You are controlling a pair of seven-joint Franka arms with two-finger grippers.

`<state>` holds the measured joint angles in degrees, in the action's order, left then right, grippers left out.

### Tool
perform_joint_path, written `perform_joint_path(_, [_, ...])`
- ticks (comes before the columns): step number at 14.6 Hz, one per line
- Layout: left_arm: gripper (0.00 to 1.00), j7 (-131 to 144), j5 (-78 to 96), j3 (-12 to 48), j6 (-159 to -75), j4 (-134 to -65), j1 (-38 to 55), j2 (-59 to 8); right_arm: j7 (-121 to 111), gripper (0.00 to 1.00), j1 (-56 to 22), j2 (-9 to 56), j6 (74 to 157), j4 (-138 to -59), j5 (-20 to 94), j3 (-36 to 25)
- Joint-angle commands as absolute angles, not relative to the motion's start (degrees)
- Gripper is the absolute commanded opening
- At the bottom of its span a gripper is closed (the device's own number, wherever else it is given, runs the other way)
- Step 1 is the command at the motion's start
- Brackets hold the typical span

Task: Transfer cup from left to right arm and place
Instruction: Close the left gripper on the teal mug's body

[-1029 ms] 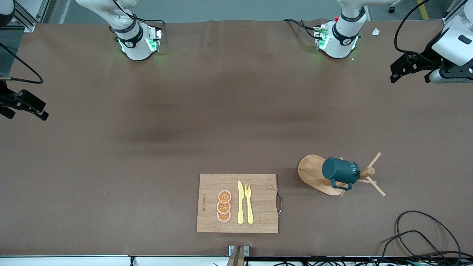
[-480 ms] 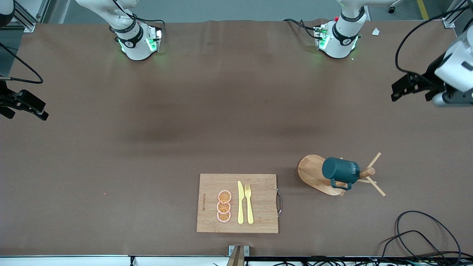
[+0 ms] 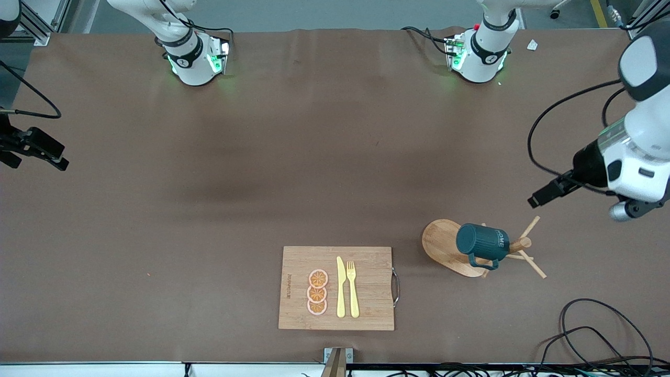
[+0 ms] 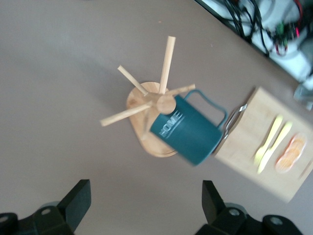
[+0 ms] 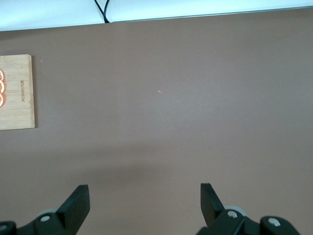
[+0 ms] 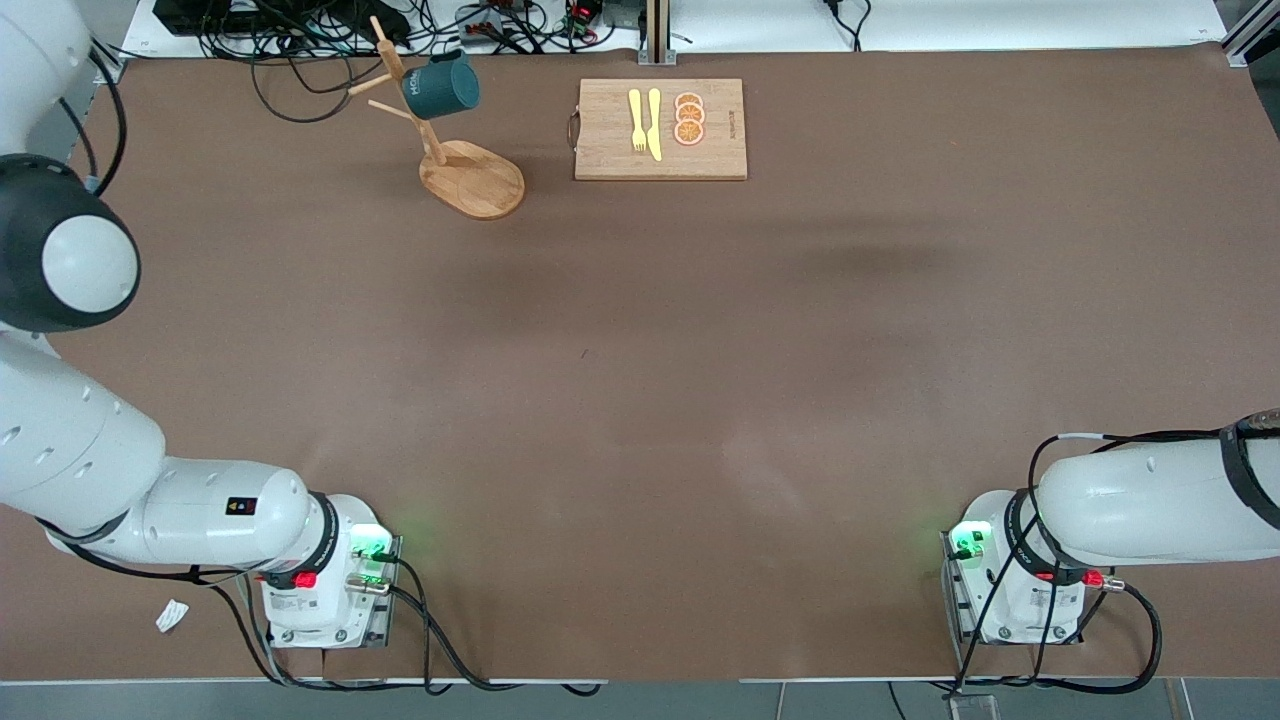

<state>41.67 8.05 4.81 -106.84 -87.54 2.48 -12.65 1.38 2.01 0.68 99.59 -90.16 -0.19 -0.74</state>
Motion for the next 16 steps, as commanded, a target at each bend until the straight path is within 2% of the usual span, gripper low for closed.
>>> perform_joint_path(1, [1.0,57.86,10.72,5.01,-109.41,-85.52,3.16,-17.3,0.53,1.0,2.9,0.62,99.23,-89.91,0.53,-0.18])
perform_joint_path(10, [1.0,70.22,20.64,5.1,-119.52,-85.52,3.52,-26.18,0.53,1.0,2.9,0.62,99.14,-89.91,0.53,-0.18])
perform_joint_path(16, [1.0,70.31,23.64,5.1,-120.94,-85.52,3.52,-29.0,0.53,1.0,2.9,0.62,99.05,-89.91,0.53,-0.18])
